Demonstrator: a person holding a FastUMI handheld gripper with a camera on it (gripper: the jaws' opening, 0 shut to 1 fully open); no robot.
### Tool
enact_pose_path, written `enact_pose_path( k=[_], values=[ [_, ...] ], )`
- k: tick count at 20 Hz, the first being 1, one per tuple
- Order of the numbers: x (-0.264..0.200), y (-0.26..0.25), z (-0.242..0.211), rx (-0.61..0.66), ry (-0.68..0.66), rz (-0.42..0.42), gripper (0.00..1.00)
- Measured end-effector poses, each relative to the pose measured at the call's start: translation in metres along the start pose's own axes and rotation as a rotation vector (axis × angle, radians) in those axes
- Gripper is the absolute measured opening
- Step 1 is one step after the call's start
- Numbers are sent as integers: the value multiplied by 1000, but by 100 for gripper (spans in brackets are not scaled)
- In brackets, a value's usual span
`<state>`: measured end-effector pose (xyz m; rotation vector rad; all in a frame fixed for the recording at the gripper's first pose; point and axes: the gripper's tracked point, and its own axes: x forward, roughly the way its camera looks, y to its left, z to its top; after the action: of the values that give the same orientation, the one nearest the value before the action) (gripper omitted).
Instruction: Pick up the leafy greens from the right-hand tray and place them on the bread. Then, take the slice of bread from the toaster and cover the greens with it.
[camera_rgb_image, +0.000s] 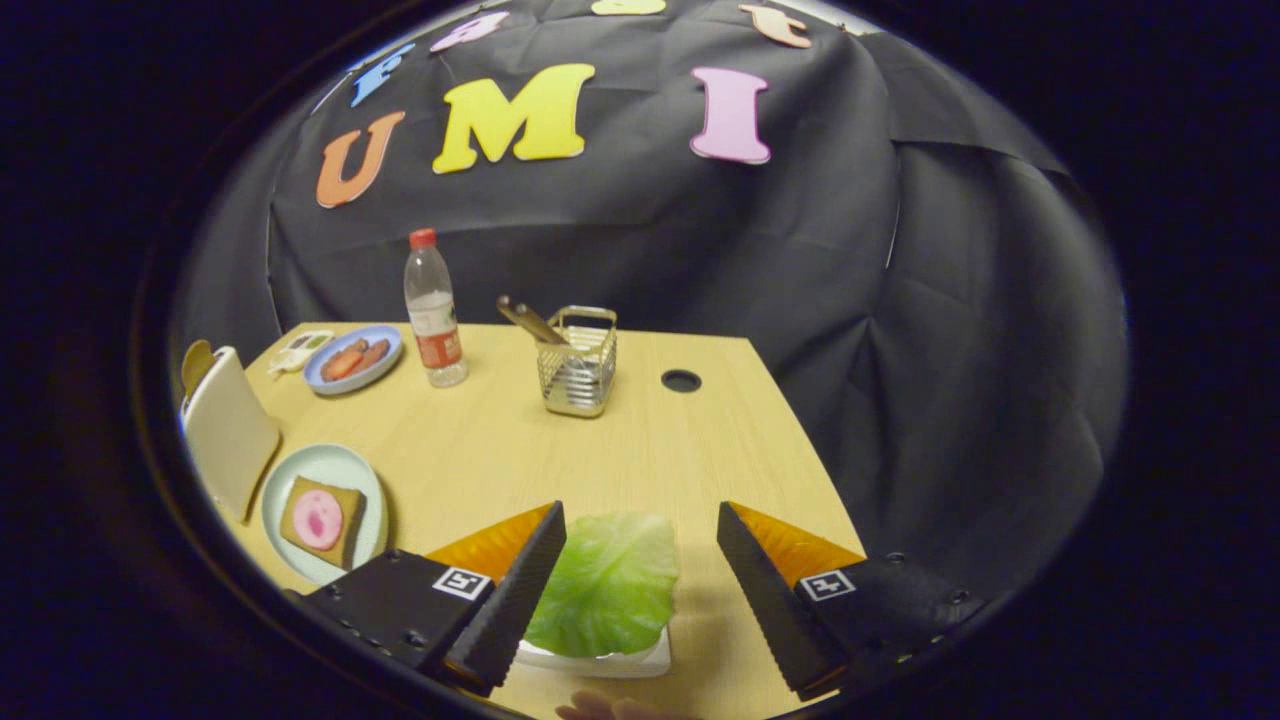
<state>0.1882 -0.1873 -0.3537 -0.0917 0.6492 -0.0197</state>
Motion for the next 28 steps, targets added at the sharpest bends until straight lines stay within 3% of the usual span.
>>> enact_pose_path(
  k=[9,11,14,18,19,21,23,24,28],
  values=[
    [44,0,-58,56,241,58,96],
    [44,7,-57,61,257,88,81],
    [43,5,-51,19,246,68,52],
    [35,1,-47,-13,246,28,33],
    [38,-6,-50,-25,254,-8,34],
    [32,-2,-47,-1,260,-13,3],
    [31,0,-48,-4,259,-16,7],
    [25,0,-48,3,261,-24,0],
    [-4,12,-25,6,201,-29,0]
  ],
)
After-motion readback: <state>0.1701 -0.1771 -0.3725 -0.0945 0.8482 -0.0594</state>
